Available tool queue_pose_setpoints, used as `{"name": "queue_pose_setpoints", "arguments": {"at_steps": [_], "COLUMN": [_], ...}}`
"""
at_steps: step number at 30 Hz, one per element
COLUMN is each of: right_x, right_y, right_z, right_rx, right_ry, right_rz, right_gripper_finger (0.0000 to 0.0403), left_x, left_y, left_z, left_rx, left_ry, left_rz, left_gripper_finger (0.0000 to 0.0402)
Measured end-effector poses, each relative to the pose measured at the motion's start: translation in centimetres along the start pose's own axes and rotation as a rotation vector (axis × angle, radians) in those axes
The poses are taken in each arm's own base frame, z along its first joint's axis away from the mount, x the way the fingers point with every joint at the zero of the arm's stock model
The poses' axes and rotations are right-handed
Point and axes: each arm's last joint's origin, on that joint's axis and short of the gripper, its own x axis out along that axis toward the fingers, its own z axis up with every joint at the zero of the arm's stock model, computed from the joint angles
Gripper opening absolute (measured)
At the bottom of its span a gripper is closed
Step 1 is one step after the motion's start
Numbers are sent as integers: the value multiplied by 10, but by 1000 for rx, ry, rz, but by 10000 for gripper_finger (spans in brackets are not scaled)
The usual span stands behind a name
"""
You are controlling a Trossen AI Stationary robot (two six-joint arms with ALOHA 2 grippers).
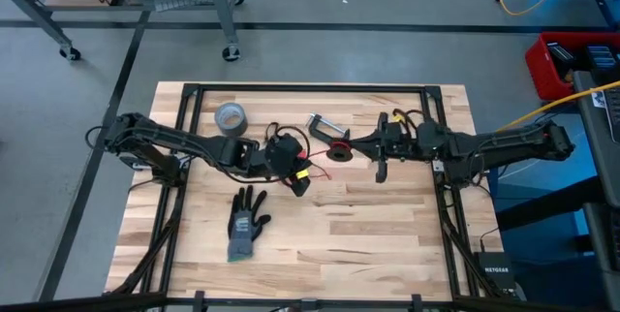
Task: Coil cords
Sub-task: Coil the red wire onto the spool
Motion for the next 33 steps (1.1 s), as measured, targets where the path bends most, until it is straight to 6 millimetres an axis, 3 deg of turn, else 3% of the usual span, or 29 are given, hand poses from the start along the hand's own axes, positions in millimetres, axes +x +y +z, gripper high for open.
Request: {"name": "queue_pose_setpoints", "arguments": {"at_steps": [7, 16, 22, 27, 33], "right_x": [-5, -6, -10, -20, -41], "right_y": [1, 0, 0, -2, -5], "right_z": [11, 14, 17, 21, 25], "right_rx": [-15, -25, -51, -70, -77], "right_ry": [-91, -122, -132, -131, -115], "right_rz": [9, -21, -23, -35, -60], "right_gripper_finger": [5, 5, 5, 5, 5], "left_x": [9, 46, 58, 45, -8], "left_y": [-7, -9, -8, -14, -14], "left_z": [-10, -37, -49, -51, -43], "left_rx": [30, 177, 129, 185, 231], "left_ry": [26, 132, 173, 83, -7], "left_rz": [5, 56, 95, 181, 265], "left_gripper_finger": [19, 59, 76, 62, 45]}}
